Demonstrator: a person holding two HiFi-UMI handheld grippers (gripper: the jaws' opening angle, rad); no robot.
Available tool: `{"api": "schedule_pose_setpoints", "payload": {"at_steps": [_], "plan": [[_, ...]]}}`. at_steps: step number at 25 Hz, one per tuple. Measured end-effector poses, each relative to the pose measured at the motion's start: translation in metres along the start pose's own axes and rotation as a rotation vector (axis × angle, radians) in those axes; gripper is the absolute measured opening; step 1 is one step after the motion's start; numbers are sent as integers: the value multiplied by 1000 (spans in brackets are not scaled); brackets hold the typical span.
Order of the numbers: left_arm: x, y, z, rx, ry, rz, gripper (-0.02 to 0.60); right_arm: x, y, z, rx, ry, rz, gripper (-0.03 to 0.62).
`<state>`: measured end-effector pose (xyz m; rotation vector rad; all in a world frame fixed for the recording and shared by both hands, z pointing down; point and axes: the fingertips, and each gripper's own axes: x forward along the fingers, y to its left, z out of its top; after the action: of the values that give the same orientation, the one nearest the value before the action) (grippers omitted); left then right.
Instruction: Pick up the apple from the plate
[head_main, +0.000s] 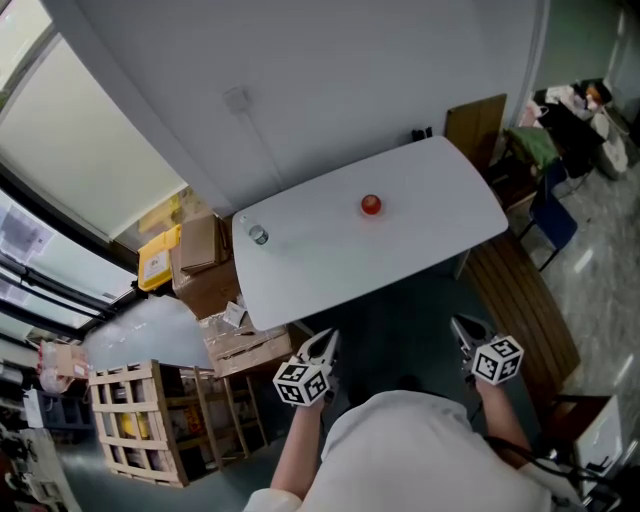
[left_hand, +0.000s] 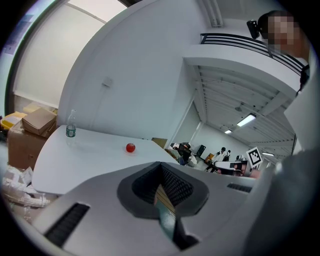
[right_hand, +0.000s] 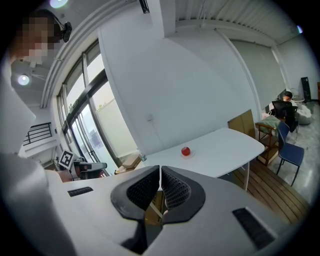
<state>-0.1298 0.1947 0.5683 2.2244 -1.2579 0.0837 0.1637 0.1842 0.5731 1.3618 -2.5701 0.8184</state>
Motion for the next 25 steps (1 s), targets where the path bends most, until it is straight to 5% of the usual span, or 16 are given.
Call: {"api": "schedule_pose_setpoints", "payload": {"at_steps": [15, 25], "plan": [[30, -35, -12, 7, -11, 54, 2, -9, -31, -3, -18, 67, 121, 37], [47, -46, -13, 24, -1, 67, 2, -13, -53, -5, -8, 97, 124, 38]]}}
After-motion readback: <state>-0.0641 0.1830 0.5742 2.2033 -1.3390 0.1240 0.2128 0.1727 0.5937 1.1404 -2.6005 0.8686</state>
